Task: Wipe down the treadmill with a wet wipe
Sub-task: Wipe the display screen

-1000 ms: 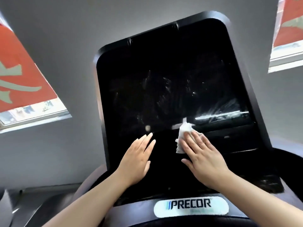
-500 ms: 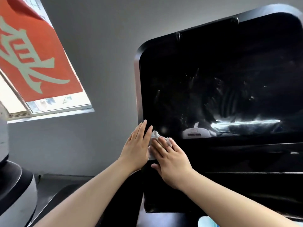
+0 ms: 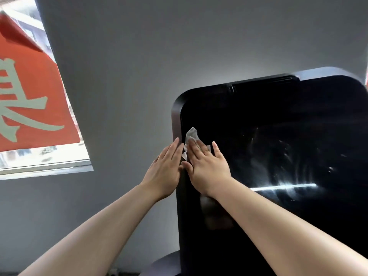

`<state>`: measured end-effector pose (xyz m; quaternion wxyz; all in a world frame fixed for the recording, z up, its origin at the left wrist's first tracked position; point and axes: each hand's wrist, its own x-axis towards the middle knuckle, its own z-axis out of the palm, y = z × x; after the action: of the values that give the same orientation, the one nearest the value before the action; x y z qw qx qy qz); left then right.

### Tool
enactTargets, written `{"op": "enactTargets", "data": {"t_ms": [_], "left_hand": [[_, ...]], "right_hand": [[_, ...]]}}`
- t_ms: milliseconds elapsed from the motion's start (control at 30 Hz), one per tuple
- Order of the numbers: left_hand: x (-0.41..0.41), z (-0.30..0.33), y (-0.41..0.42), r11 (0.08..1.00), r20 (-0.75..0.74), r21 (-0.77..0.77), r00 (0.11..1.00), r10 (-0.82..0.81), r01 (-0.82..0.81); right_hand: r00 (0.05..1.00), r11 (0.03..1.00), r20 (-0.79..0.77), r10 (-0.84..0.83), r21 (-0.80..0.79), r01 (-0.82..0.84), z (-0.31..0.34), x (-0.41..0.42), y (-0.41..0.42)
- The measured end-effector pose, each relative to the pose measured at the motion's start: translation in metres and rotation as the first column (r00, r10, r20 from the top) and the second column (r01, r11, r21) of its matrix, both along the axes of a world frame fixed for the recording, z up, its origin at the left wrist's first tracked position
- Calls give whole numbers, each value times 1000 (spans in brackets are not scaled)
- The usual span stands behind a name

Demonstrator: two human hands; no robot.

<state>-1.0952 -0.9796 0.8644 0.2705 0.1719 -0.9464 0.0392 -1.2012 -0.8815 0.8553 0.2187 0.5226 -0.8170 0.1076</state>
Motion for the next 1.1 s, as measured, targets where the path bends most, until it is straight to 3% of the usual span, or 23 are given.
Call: {"op": "enactTargets", "data": {"t_ms": [267,433,667,800,867,1100], "left_hand": [[-49,33,-20,992,-110,125,993,44,-31],[-71,47,-9,983,-253,169,961,116,-74],[-90,58,-9,987,-287,91,946,153,-132],[-95,49,-18,988,-356,-22,924,137,-155],[-96,47,-19,990,-428,-2,895,127,-141],[-103,47,-22,987,-464,-5,875,141,-161]], "right_hand": [[1000,998,3,12,55,-13,76,-37,-29],[980,995,-194,35,97,-16,82,-52,-22],[910,990,-411,-57,96,105,99,-84,-18],[927,985,-342,-154,17,170,104,-102,0],[934,984,-311,-175,-36,173,106,-104,4],[989,997,-145,35,-65,-44,133,-78,-53]]}}
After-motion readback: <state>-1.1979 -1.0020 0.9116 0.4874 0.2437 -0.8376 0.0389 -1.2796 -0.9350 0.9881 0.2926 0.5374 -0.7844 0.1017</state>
